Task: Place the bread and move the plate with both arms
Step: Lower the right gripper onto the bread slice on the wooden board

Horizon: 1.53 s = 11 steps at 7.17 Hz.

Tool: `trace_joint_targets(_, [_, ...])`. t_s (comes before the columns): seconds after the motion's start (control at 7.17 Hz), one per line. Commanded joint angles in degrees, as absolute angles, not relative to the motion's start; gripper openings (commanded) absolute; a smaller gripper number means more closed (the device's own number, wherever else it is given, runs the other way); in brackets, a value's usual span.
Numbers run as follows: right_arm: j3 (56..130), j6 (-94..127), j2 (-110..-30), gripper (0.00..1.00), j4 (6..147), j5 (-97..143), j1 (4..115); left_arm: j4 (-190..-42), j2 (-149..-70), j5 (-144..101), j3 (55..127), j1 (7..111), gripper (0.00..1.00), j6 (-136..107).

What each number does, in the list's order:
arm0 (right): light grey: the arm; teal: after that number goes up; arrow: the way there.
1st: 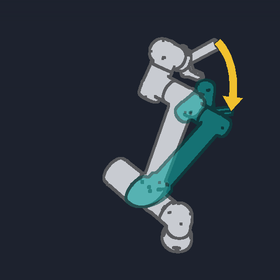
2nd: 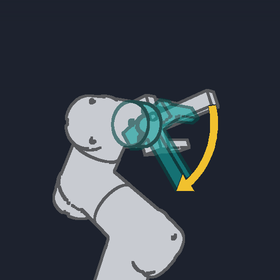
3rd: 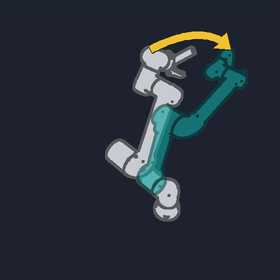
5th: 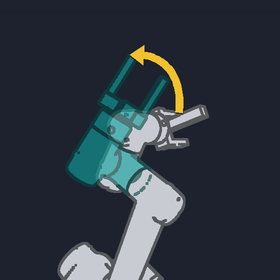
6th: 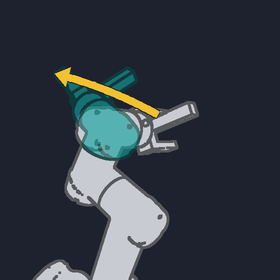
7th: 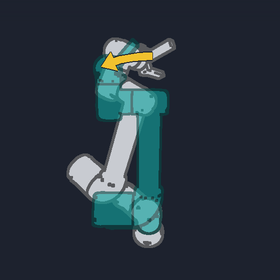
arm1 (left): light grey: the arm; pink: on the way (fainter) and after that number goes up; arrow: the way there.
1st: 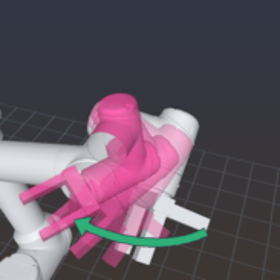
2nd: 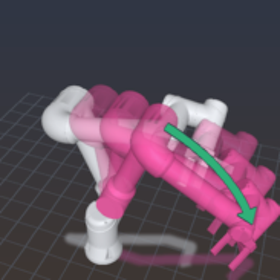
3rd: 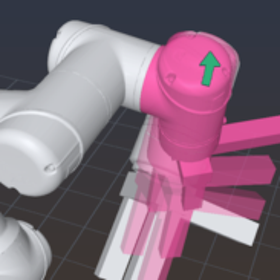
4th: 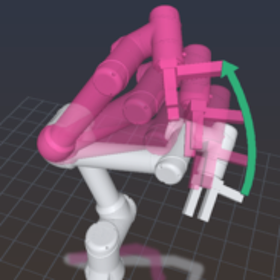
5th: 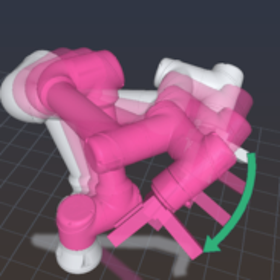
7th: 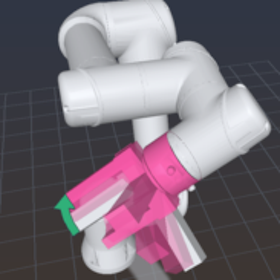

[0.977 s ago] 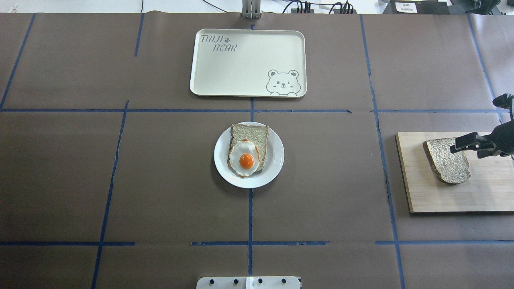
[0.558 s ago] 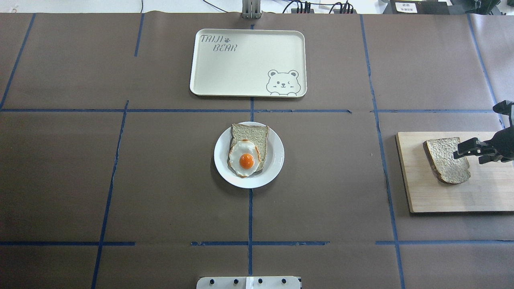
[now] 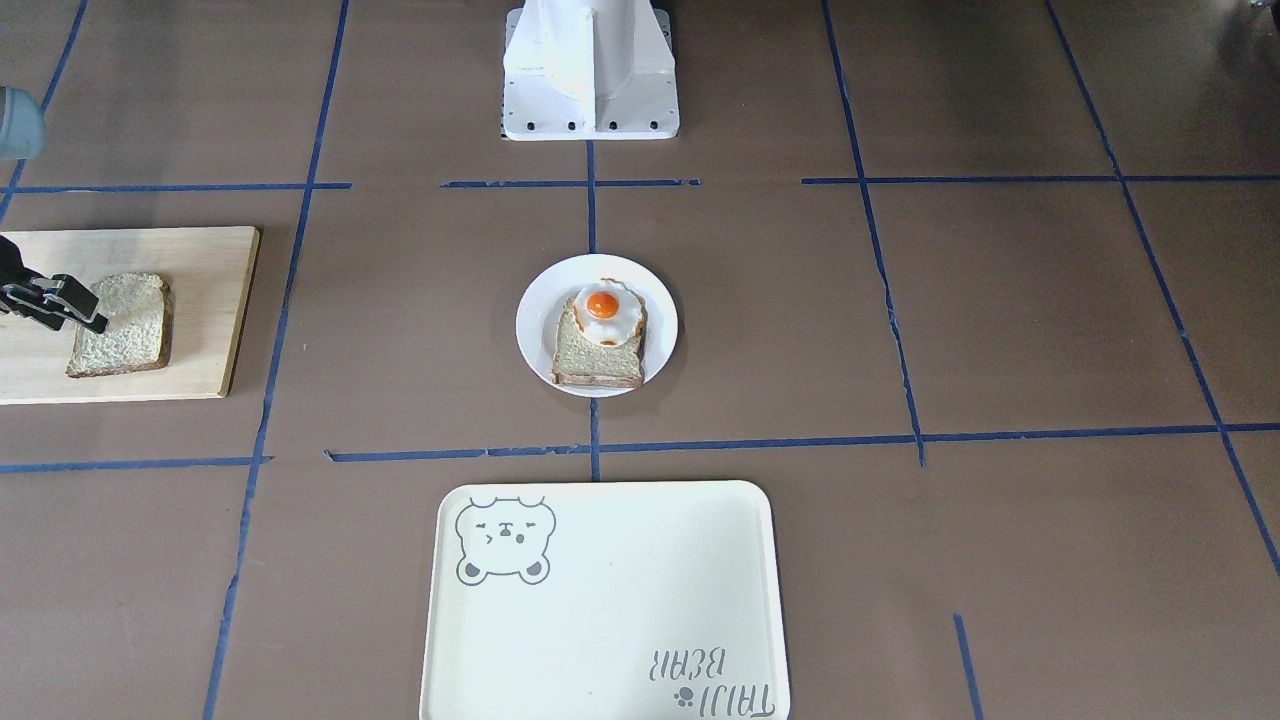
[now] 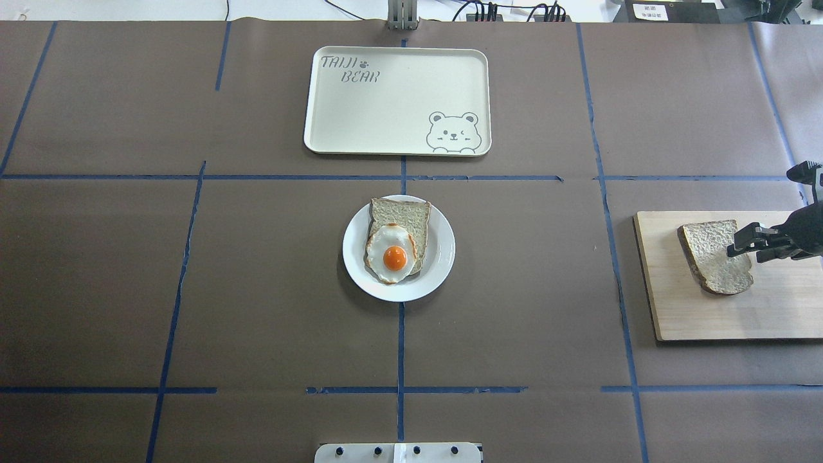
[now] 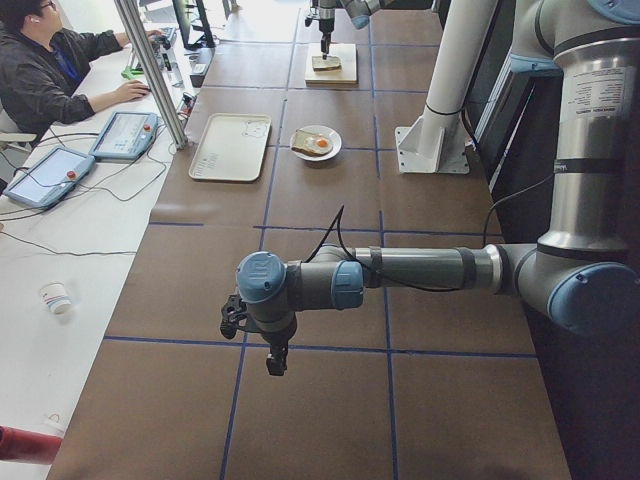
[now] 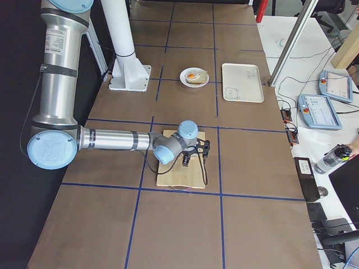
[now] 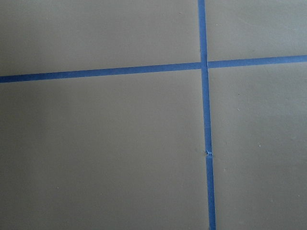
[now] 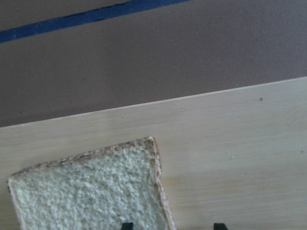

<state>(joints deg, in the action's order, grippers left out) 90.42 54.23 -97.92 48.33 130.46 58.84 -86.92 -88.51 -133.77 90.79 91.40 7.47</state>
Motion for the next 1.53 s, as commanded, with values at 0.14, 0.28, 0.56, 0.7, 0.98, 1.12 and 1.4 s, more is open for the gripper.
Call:
trace_joint_targets(0.14, [90.4,54.2,-97.8,0.53,48.3,130.4,58.4,-86.9,-88.5,-133.8,90.8,91.4,1.00,7.5])
trace_joint_targets(0.28, [90.4,54.2,-97.8,0.42,48.3,130.4,58.4,-86.9,-88.5,-133.8,90.8,91.4,1.00,7.5])
trace_joint_targets(0.56, [90.6,54.1,-97.9,0.22,48.3,130.4,58.4,-86.9,-88.5,-133.8,90.7,91.4,1.00,7.5])
trace_joint_targets(0.7, [90.7,54.1,-98.0,0.15,48.3,130.4,58.4,-86.9,-88.5,-133.8,90.7,91.3,1.00,7.5])
trace_joint_targets(0.98, [90.9,53.9,-98.3,0.04,48.3,130.5,58.5,-86.9,-88.5,-133.8,90.7,91.4,1.00,7.5])
trace_joint_targets(1.12, [90.9,53.8,-98.3,0.02,48.3,130.5,58.5,-86.9,-88.4,-133.8,90.7,91.4,1.00,7.5])
trace_joint_targets(1.4, [91.1,53.5,-100.3,0.00,43.7,130.9,58.6,-86.9,-88.4,-133.8,90.7,91.4,1.00,7.5])
